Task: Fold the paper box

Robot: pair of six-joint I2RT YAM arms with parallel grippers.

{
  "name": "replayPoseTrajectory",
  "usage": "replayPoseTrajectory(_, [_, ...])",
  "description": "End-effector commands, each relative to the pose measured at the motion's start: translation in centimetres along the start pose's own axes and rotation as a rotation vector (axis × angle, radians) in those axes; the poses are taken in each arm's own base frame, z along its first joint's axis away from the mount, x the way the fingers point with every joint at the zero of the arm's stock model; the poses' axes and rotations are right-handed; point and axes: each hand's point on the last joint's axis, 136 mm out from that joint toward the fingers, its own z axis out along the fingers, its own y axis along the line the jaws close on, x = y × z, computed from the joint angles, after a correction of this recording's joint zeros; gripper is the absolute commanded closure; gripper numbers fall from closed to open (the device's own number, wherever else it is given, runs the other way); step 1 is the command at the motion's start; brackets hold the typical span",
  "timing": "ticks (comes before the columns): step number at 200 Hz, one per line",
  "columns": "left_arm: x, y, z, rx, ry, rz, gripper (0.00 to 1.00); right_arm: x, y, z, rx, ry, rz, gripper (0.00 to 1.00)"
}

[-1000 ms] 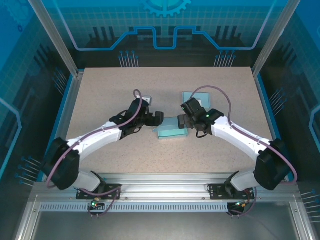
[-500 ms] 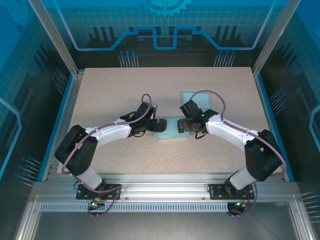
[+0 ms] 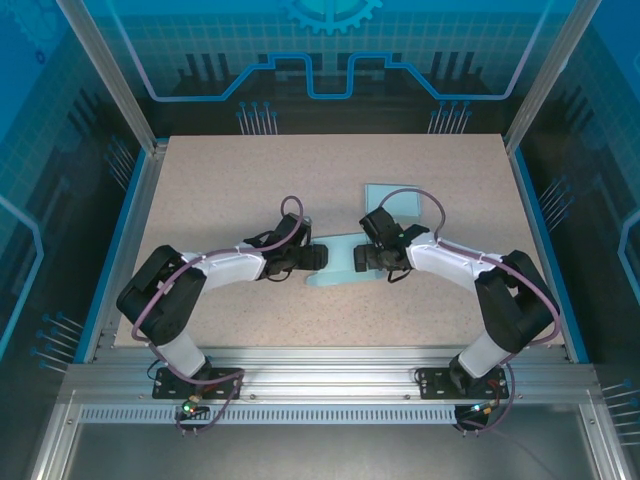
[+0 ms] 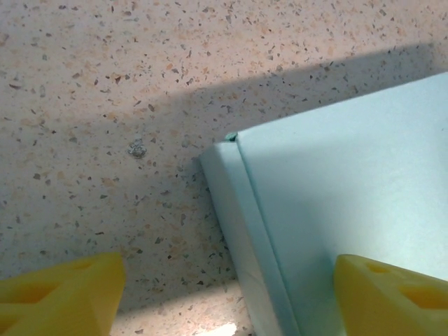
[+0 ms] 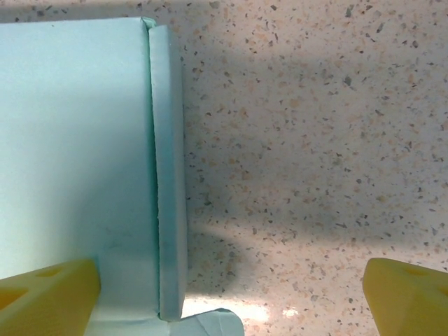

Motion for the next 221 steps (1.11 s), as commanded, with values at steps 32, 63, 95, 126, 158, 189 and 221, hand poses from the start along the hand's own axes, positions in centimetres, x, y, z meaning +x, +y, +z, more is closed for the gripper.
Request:
replayPoseTrajectory(32, [2.0,1.6,0.2,-0.040,0.059,-0.015,0.36,0.8,0.1,-0.3,-0.055,0.024,0.025,0.02])
replayPoseTrajectory(63, [1.7,1.0,-0.6,0.056,0.051,-0.078,0.43,-0.4,1.3,-1.9,-0.190,-0.033,0.061,0.02])
replayPoseTrajectory(95, [0.6,-0.2,-1.9,0.170,0.030,-0.136,0.40,-0.9,2.2,-2.7,-0.331,-0.065,0.117,0.02])
replayPoseTrajectory(126, [-0.8,-0.9,-3.2,0.232,-0.012,-0.169,0.30,-1.0,2.6,-2.6,-0.406,-0.065,0.158,0.02])
replayPoseTrajectory(158, [-1.5,-0.4,-3.2,0.233,-0.029,-0.189,0.34,-0.9,3.1,-2.0,-0.464,-0.053,0.186,0.01])
replayPoseTrajectory(189, [-0.8,0.3,-2.2,0.227,0.001,-0.212,0.44,-0.8,3.0,-0.8,-0.484,-0.032,0.218,0.01])
replayPoseTrajectory(221, [0.3,1.1,-1.3,0.211,0.032,-0.235,0.55,-0.5,3.2,0.4,-0.538,-0.008,0.260,0.02])
